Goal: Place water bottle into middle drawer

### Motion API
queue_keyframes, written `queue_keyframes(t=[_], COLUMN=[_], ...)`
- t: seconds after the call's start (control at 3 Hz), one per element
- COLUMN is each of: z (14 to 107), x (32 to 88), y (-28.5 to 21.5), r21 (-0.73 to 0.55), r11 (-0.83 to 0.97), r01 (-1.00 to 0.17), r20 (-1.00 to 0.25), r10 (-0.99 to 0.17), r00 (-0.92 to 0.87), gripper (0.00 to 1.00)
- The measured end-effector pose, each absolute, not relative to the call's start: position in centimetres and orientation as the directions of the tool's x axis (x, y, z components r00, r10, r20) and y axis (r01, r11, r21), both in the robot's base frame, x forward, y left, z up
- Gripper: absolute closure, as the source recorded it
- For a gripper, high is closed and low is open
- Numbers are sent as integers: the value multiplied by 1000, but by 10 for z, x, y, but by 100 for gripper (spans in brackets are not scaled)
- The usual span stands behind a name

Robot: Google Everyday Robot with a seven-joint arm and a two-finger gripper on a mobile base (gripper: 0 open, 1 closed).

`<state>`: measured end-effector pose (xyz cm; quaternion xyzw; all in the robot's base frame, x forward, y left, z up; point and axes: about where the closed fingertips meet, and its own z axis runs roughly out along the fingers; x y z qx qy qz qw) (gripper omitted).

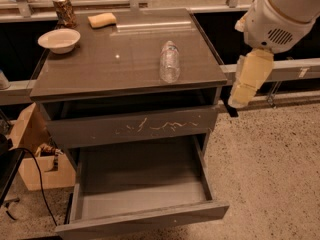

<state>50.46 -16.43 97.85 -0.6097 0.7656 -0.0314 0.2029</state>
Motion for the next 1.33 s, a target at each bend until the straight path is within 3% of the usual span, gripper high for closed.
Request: queue_keyframes(t=[0.67, 1.0, 1.33], z=[976, 975, 976], x=[559, 588, 604], y=[-148, -145, -147], r21=[-443, -477, -422], r11=[4, -312, -527], r01=[-897, -822, -738], r20=[-98, 166, 369], r10=[-994, -950, -843], r00=[44, 265, 391], gripper=[0, 0, 0])
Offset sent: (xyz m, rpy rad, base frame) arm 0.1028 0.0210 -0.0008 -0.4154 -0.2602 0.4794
